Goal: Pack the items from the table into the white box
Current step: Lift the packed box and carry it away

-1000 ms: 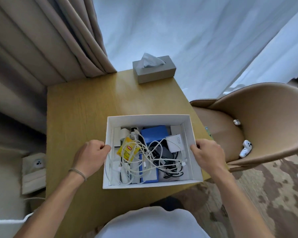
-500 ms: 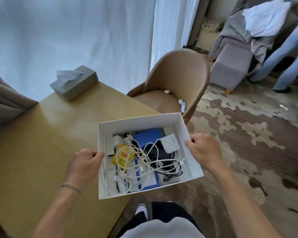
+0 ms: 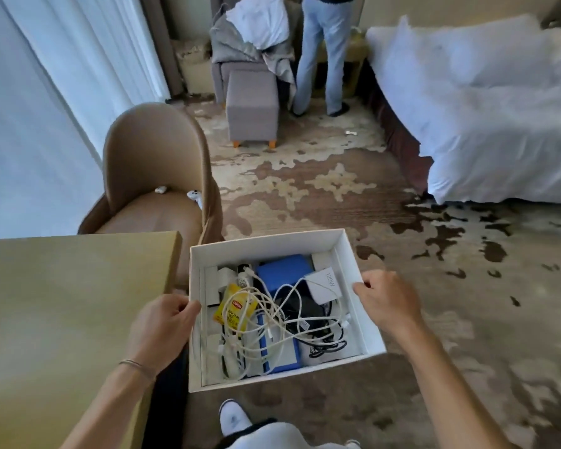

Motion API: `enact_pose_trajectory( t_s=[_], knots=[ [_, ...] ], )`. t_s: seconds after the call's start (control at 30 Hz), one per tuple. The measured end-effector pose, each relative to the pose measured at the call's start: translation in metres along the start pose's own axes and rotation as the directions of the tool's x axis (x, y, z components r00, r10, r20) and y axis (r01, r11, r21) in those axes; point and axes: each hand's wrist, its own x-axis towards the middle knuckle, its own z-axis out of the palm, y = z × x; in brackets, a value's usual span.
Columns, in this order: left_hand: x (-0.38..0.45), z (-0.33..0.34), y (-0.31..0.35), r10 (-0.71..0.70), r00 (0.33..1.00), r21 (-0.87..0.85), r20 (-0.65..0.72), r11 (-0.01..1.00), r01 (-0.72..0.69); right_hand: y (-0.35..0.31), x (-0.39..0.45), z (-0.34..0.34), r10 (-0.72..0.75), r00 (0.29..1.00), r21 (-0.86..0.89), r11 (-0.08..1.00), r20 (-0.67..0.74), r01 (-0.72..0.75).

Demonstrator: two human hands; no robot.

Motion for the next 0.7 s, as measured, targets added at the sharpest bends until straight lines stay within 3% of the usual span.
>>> enact_pose_trajectory(
  t_s=[0.2,0.33,0.57,0.7],
  knots=[
    [-0.028,0.083,0.106,0.192,0.977,0.112,0.096,0.973,-0.202,0.138,-0.067,-0.047,0.195,0.978,0.039,0.98,-0.069,-0.193],
    [-0.059,0.144,0.18,0.262,0.947,0.1,0.186,0.954,-0.283,0.224,-0.12,-0.079,0.331,0.938,0.07,0.943,-0.1,-0.325],
    [-0.121,0.244,0.298,0.406,0.838,0.077,0.365,0.883,-0.462,0.349,-0.218,-0.127,0.567,0.804,0.137,0.823,-0.177,-0.551],
    [-0.153,0.3,0.359,0.486,0.727,0.048,0.484,0.815,-0.577,0.406,-0.278,-0.141,0.693,0.68,0.219,0.721,-0.24,-0.658]
  ],
)
